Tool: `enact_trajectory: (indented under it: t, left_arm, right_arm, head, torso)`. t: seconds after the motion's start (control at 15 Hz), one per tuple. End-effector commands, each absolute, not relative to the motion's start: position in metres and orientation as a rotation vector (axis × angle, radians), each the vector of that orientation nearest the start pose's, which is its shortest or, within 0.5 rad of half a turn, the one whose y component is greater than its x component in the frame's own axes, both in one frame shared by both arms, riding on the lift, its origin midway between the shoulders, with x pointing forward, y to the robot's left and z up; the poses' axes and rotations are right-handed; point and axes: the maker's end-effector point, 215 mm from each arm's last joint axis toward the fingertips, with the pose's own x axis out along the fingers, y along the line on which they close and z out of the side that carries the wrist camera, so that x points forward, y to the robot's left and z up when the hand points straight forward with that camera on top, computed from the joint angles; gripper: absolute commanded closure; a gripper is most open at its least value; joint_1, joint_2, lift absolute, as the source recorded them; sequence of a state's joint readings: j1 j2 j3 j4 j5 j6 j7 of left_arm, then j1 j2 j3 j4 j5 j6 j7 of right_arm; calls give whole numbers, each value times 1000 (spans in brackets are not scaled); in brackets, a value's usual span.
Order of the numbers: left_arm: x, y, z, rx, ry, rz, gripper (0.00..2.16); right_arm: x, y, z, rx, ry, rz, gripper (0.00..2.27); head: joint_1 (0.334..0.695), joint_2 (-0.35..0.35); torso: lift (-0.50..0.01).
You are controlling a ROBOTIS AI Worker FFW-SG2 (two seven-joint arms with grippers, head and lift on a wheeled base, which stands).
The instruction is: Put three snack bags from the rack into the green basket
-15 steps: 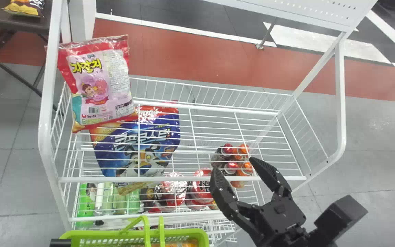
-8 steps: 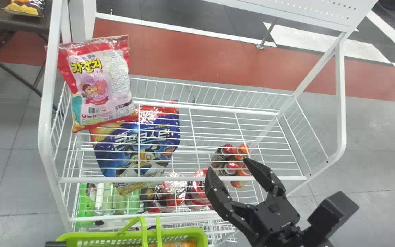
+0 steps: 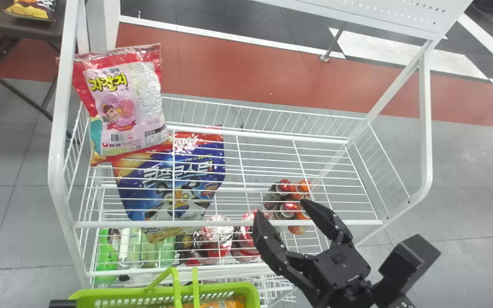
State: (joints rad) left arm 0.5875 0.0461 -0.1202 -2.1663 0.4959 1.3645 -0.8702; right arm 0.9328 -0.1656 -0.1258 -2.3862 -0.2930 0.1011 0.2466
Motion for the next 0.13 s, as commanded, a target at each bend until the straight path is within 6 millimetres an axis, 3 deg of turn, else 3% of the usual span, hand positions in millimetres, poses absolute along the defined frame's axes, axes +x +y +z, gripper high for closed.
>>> enact_trajectory:
  t: [0.0, 0.07]
  left_arm:
    - [134, -53, -421, -952, 1149, -1174, 2047]
    - [134, -53, -421, -952, 1149, -1174, 2047]
  right_arm:
    - [323, -215, -333, 114, 206, 284, 60]
    - [323, -214, -334, 114, 209, 285, 60]
  head:
    - [695, -350]
    - [695, -350]
  torso:
    - [0]
    - [0]
